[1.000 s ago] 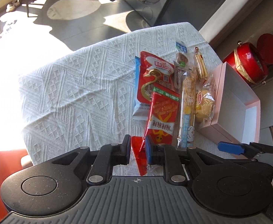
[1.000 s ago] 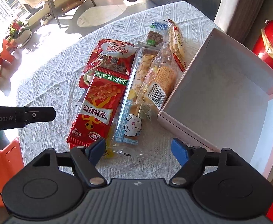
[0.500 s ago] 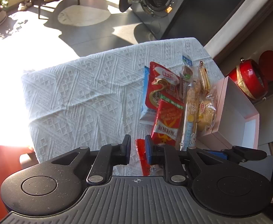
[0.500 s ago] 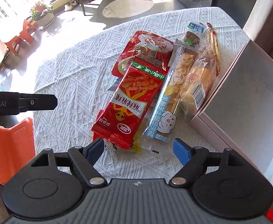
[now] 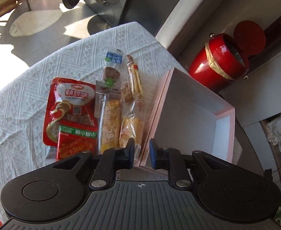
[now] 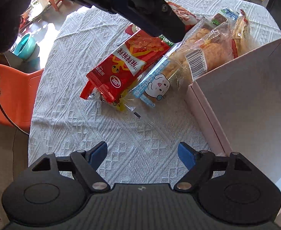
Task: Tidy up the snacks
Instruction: 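Move both tools toward the snack pile beside the pink box, then grasp the bread bun with the left tool while the right grasps the rice cracker pack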
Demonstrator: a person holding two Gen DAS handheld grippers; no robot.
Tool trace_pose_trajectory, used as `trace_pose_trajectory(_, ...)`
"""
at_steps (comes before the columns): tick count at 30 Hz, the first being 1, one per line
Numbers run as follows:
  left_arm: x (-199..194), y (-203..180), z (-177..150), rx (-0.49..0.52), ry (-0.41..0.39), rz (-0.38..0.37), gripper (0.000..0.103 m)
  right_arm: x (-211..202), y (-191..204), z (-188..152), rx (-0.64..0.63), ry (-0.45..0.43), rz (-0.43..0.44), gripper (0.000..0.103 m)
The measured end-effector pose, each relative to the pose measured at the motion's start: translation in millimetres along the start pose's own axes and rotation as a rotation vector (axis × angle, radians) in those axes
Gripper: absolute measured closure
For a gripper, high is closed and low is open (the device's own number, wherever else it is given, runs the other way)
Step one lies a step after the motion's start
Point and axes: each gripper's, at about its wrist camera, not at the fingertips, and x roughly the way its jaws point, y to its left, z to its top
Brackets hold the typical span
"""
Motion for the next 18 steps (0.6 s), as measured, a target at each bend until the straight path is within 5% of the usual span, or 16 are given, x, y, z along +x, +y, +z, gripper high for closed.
trace_pose_trajectory(3,29,-5,10,0.022,0.035,0.113,0.080,-3,-7,-7,-0.002,0.001,0.001,0.022)
trace_pose_trajectory(5,38,1,11,-0.003,0.033,0.129,0.064,-6,-8,-11,-0.014,-0.007,0.004,0.022)
trace_pose_trajectory(11,42,9,-6,0.006,0.060,0.083,0.068,0,-10,-15,0.017,-0.001,0.035,0.022)
trace_pose_trajectory(18,-1,62,-51,-0.136,-0.008,0.076,0.072,9,4,-6,0.059,-0.009,0.009,0.022)
